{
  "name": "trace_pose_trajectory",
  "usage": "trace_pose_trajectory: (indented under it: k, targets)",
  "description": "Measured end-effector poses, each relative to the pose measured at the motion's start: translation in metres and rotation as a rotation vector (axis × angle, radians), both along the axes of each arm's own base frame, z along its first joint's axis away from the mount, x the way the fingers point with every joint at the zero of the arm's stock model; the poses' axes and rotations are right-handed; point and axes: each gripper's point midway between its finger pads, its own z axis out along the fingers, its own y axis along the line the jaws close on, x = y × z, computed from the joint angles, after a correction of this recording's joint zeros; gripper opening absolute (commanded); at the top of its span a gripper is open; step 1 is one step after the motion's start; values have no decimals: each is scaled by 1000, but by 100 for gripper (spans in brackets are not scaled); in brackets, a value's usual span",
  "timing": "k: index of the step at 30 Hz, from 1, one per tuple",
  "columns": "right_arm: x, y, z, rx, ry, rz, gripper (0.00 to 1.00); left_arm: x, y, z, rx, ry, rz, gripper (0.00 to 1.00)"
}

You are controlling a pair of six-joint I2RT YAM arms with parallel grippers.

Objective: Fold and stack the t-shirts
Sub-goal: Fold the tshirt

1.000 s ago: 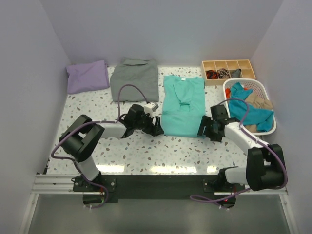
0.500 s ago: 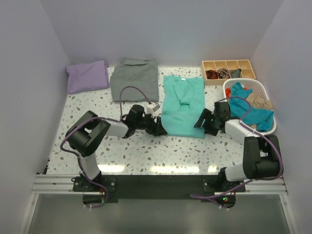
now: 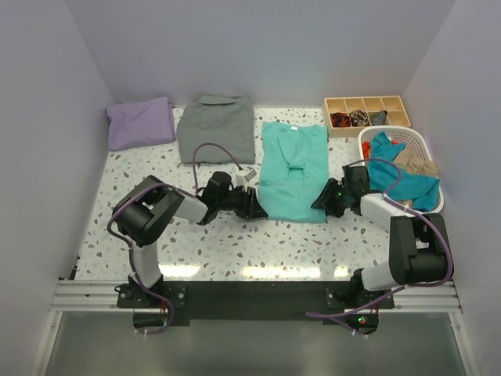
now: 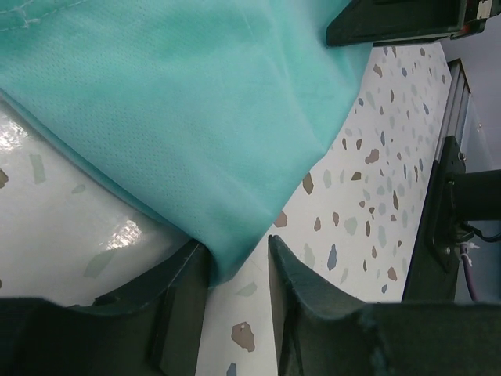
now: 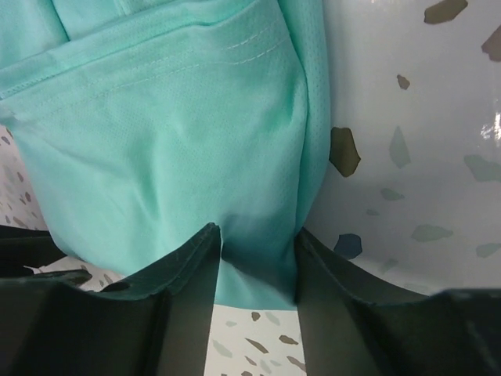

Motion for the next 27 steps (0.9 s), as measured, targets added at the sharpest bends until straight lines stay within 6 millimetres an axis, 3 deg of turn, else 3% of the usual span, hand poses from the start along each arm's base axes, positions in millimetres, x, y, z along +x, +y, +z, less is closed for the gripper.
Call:
trace_pose_trajectory:
  k: [3,4,6,7,8,9,10,11,14,19,27]
  targets:
    - [-5,2,-2,12,19,5,32,-1,0,-2,1,10,-1,25]
    - [-7,2,-3,12,26,5,23,-1,0,-4,3,14,-2,17]
    - [-10,2,-4,9,37,8,16,-1,0,-5,10,20,-2,9]
    - [-14,2,-5,7,50,10,18,-3,1,-8,15,29,-3,7]
    - [-17,1,-7,7,64,10,27,-3,1,-8,16,35,-5,7]
    - [-19,1,-7,5,72,10,42,-4,1,-8,19,38,-5,9]
    - [-22,1,-6,4,78,12,63,-4,1,-8,19,40,-7,11]
    - [-24,1,-5,5,81,11,67,-4,1,-9,21,41,-9,11]
    - [-25,-3,6,-24,50,18,72,-5,2,-9,28,46,-13,13]
    - [-46,-16,7,-92,100,-8,73,-7,4,-9,43,40,-21,14]
    - [-72,-19,0,-89,142,-38,64,-8,5,-9,47,35,-29,13]
